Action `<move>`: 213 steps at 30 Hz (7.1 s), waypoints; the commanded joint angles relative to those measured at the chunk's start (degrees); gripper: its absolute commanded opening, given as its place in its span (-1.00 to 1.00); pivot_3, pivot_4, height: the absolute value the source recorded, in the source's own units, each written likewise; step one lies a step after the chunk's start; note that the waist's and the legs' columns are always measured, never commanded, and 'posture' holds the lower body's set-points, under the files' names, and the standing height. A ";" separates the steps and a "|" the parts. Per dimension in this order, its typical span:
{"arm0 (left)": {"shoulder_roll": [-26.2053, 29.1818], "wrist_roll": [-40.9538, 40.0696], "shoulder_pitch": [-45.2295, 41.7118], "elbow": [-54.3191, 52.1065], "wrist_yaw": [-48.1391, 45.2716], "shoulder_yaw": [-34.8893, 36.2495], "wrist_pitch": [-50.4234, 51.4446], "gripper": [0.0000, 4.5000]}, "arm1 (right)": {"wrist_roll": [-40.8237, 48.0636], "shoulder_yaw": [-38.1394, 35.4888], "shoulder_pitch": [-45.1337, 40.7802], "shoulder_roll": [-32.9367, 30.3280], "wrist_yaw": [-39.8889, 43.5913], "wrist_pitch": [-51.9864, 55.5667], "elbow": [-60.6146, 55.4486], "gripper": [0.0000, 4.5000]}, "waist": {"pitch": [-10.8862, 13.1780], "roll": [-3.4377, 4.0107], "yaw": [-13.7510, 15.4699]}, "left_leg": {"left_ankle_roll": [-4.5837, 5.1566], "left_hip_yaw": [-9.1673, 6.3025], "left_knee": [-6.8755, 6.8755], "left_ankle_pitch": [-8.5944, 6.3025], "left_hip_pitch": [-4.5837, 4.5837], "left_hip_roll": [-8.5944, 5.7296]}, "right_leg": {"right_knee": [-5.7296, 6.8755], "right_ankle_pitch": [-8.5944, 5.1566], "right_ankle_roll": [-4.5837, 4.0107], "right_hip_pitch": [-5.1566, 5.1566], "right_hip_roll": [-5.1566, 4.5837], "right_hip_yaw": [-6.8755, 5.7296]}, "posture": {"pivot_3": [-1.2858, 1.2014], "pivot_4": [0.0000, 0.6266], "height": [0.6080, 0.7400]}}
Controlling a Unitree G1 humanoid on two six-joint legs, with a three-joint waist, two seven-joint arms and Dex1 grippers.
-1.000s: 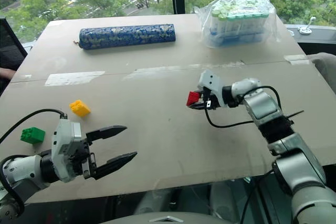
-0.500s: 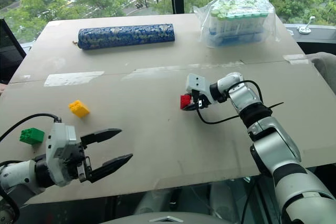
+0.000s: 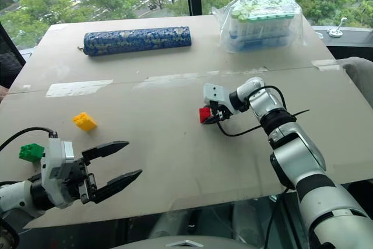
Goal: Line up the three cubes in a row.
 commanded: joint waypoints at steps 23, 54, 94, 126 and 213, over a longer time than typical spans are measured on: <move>-20.13 16.98 -9.74 9.48 48.12 12.07 3.18 1.00 | 32.73 -20.96 34.10 -9.93 -11.80 26.16 -73.61 0.98 | -0.07 -0.10 1.63 | 0.10 0.15 0.11 -0.25 0.17 0.27 | 0.01 -0.04 -0.04 0.12 0.00 0.12 | 0.03 -0.52 1.00; 2.15 17.85 -21.29 46.08 27.90 13.00 7.67 -0.45 | 36.34 -18.64 36.13 -16.09 -12.14 25.84 -78.46 1.00 | -0.12 -0.23 1.82 | 0.05 0.23 0.00 -0.29 0.31 0.37 | -0.03 -0.08 -0.12 0.18 -0.09 0.13 | 0.03 -0.52 1.00; -2.68 35.41 -79.59 82.63 -31.86 -42.62 -28.53 -0.45 | 37.69 -30.92 55.28 -25.16 -25.70 31.02 -86.06 1.00 | -0.02 -0.15 1.72 | 0.38 0.22 0.34 -0.14 -0.27 0.24 | -0.01 0.10 0.09 -0.15 0.08 0.03 | 0.03 -0.52 1.00; 6.03 24.40 -70.00 64.04 -31.95 -28.72 -8.74 0.98 | 39.58 -29.64 55.43 -25.27 -25.83 30.44 -86.67 1.00 | -0.02 -0.14 -0.19 | 0.58 0.17 0.88 -0.28 -0.26 0.28 | 0.03 0.18 0.24 0.08 0.08 0.10 | 0.03 -0.52 1.00; 5.09 27.34 -80.40 103.41 -37.26 -42.36 -44.47 -0.43 | 41.13 -27.90 55.74 -23.92 -28.83 32.84 -91.42 1.00 | -0.09 -0.19 0.54 | 0.67 0.17 1.04 -0.38 -0.30 0.17 | 0.01 0.27 0.36 0.12 0.08 0.02 | 0.03 -0.52 1.00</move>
